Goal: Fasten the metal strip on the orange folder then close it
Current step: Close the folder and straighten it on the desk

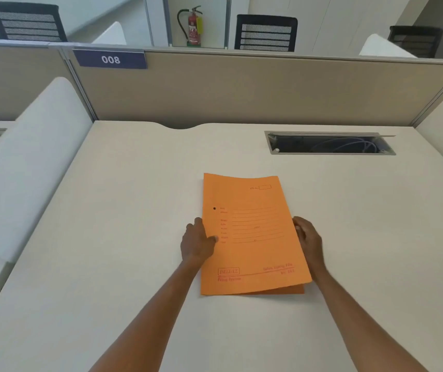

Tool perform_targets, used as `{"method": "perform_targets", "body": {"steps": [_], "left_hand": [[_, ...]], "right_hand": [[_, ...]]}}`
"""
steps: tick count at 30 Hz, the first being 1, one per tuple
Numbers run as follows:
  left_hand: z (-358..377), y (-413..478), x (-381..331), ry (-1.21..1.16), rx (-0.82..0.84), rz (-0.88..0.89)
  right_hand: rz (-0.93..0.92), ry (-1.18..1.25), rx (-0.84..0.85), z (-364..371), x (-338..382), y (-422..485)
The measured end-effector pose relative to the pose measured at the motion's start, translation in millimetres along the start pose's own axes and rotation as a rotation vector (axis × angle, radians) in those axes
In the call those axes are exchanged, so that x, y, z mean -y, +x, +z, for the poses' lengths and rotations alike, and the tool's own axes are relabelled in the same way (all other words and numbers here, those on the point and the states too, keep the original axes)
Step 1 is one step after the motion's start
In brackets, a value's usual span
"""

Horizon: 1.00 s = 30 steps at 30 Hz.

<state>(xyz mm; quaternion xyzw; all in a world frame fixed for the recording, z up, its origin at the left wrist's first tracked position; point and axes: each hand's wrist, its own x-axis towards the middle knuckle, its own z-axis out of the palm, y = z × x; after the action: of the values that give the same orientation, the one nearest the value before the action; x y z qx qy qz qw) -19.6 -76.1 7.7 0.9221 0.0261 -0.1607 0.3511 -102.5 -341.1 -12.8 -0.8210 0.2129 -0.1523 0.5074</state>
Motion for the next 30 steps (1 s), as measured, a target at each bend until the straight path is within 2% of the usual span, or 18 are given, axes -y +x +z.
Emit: {"method": "perform_targets", "body": {"steps": [4, 7, 13, 17, 21, 30], "left_hand": [[-6.7, 6.7, 3.3, -0.293, -0.034, -0.059], [-5.5, 4.2, 5.9, -0.458, -0.059, -0.102], [-8.4, -3.0, 12.6, -0.776, -0.022, -0.123], [-17.2, -10.2, 16.9, -0.894, 0.0, -0.115], [-23.0, -13.9, 19.9, -0.973, 0.019, -0.117], [-42.1, -16.6, 14.5, -1.057, 0.024, -0.008]], "right_hand": [[0.157, 0.058, 0.149, -16.5, 6.9, 24.6], [0.208, -0.073, 0.234, -15.0, 10.6, 31.8], [0.207, -0.139, 0.11, 2.6, 17.8, 23.5], [0.272, 0.022, 0.187, 1.0, 23.4, 22.0], [0.338, 0.172, 0.117, -2.2, 31.4, 24.2], [0.183, 0.337, 0.078, -12.2, 58.1, 24.7]]}}
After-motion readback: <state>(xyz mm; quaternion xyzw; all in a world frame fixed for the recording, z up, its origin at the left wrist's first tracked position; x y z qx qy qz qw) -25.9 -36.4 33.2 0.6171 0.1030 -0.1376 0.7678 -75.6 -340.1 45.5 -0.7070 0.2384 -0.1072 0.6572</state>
